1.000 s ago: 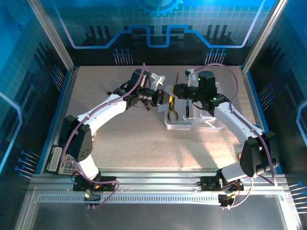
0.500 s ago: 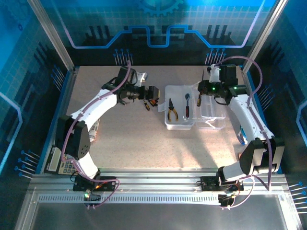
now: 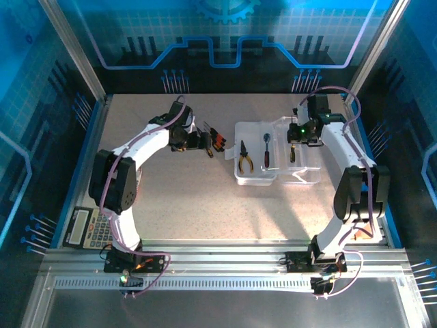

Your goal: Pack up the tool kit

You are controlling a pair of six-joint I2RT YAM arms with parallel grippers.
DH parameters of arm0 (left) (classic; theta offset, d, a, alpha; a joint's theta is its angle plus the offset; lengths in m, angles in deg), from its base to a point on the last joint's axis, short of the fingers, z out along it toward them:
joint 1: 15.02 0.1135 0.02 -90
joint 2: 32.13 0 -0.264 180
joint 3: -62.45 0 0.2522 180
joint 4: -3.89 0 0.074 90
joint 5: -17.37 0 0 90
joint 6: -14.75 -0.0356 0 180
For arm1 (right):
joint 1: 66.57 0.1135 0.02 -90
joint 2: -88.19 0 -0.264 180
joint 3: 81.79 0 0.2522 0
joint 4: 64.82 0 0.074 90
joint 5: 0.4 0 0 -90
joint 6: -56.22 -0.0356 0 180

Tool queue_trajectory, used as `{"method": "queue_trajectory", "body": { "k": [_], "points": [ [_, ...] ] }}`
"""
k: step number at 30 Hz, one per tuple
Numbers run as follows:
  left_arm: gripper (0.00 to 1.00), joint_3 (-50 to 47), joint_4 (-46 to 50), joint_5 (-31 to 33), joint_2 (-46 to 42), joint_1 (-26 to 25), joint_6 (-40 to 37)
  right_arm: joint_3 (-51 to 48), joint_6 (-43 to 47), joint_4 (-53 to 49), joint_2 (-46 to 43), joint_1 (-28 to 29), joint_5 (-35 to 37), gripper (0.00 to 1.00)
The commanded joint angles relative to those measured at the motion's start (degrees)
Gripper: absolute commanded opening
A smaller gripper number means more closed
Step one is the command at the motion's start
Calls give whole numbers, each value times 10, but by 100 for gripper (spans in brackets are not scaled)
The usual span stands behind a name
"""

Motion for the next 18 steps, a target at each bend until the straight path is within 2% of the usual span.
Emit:
{"method": "queue_trajectory", "body": {
  "k": [1, 6, 13, 18],
  "points": [
    [99, 33, 9, 10, 19, 1, 18, 14, 16, -15, 12, 5, 4, 0],
    [99, 60, 0, -12, 44, 0, 39, 2, 9, -2, 20, 10, -2, 7],
    [99, 97, -3, -27, 72, 1, 56, -5, 5, 3, 13, 10, -4, 26],
    [99, 137, 9, -20, 103, 2, 58, -5, 4, -2, -9, 12, -5, 35]
  ]
}}
